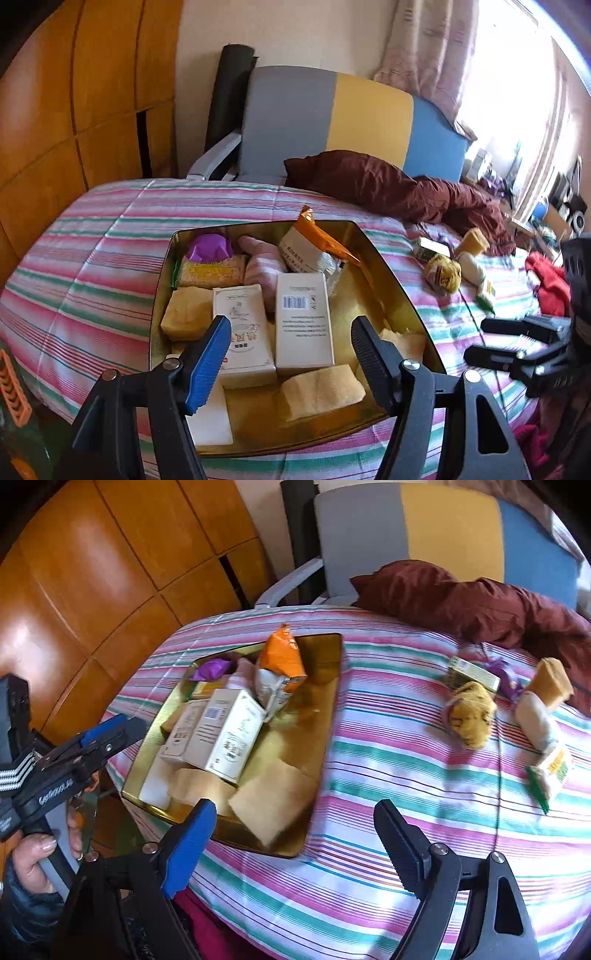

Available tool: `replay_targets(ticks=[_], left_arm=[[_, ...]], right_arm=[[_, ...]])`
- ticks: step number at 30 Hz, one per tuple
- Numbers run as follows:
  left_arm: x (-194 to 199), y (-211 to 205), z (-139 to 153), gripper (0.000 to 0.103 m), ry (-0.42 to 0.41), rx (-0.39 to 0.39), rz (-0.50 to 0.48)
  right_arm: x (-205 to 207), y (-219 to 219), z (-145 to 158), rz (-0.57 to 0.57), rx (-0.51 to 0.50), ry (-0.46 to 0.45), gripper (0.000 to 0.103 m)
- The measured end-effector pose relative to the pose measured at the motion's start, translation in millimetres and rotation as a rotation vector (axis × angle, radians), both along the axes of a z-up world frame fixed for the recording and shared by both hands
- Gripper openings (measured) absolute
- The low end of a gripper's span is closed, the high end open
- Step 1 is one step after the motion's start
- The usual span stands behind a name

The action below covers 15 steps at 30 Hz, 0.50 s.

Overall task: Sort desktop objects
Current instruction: 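Drop the purple pack and yellow sponge into the gold tray with both tools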

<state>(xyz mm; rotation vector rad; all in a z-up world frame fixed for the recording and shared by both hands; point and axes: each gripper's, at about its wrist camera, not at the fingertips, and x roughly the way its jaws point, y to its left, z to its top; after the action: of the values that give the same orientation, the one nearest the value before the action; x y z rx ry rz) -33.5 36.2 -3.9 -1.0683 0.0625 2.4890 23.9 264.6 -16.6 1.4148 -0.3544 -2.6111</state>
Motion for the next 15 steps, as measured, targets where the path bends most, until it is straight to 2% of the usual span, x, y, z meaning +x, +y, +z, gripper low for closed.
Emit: replay_targets(ticks=[6, 15], left_arm=[[10, 14, -6, 0.069, -0.015, -0.017, -0.033], [23, 31, -7, 0.069, 0.007, -0.063, -0.069]], right_arm=[[9, 23, -3, -0.047, 0.012, -0.008, 0.088], [19, 51, -1, -0.11, 0.081, -0.005, 0.086]])
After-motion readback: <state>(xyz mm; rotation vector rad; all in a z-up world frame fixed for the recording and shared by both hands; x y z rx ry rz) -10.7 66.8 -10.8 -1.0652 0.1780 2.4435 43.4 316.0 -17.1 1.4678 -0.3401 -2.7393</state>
